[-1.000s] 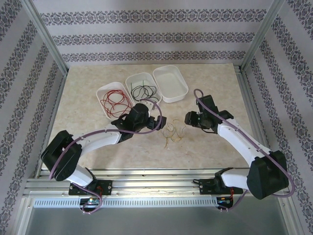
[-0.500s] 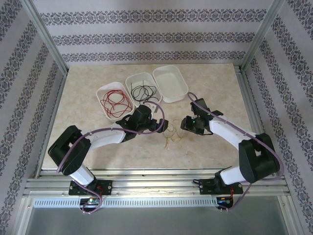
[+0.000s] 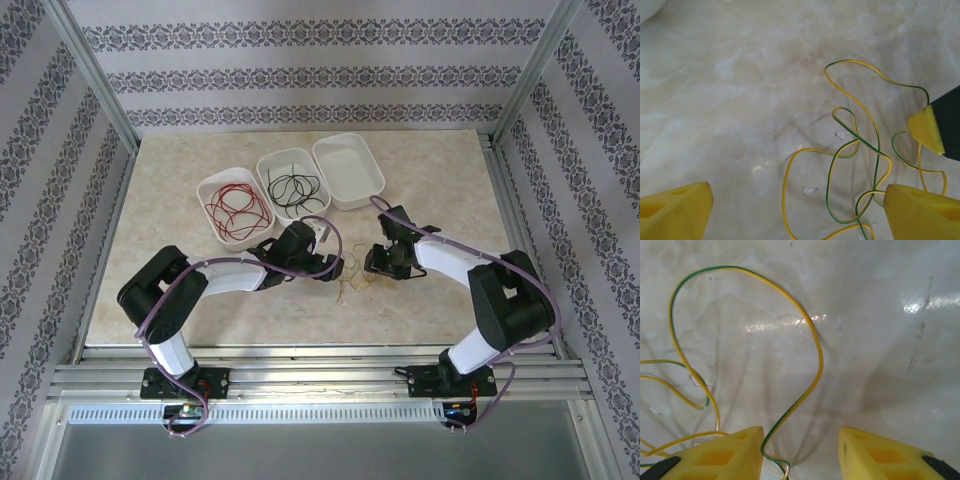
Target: Untangle the cables
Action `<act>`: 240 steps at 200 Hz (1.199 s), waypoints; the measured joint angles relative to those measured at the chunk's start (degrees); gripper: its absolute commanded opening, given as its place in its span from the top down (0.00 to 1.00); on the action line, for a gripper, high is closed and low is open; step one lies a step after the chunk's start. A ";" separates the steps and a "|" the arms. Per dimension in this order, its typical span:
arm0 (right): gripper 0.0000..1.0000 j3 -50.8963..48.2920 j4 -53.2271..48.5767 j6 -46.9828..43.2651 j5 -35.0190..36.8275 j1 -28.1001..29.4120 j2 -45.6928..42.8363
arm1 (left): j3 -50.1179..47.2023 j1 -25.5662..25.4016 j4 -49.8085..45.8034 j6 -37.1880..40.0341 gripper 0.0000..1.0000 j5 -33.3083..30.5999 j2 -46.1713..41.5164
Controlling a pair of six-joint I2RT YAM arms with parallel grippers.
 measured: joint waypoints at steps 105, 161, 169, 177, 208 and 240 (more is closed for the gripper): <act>1.00 0.66 0.20 -0.50 2.60 0.61 1.81 | 0.46 0.00 -0.83 2.54 0.20 1.07 1.18; 1.00 0.66 0.28 -1.07 2.82 0.61 0.39 | 4.72 0.00 -3.78 8.44 0.21 1.53 4.61; 1.00 0.66 0.00 -1.07 2.89 0.61 -0.59 | 5.07 0.00 -3.78 8.68 0.21 1.97 5.14; 1.00 0.66 -0.33 -1.11 3.15 0.61 -1.84 | 5.33 0.00 -3.80 8.76 0.21 2.51 5.57; 1.00 0.68 -1.40 -1.95 4.22 0.59 -6.71 | 6.12 0.00 -3.76 8.87 0.22 4.20 6.49; 1.00 1.33 -3.19 -2.71 5.07 0.57 -9.84 | 6.84 0.00 -3.69 8.68 0.26 5.57 6.60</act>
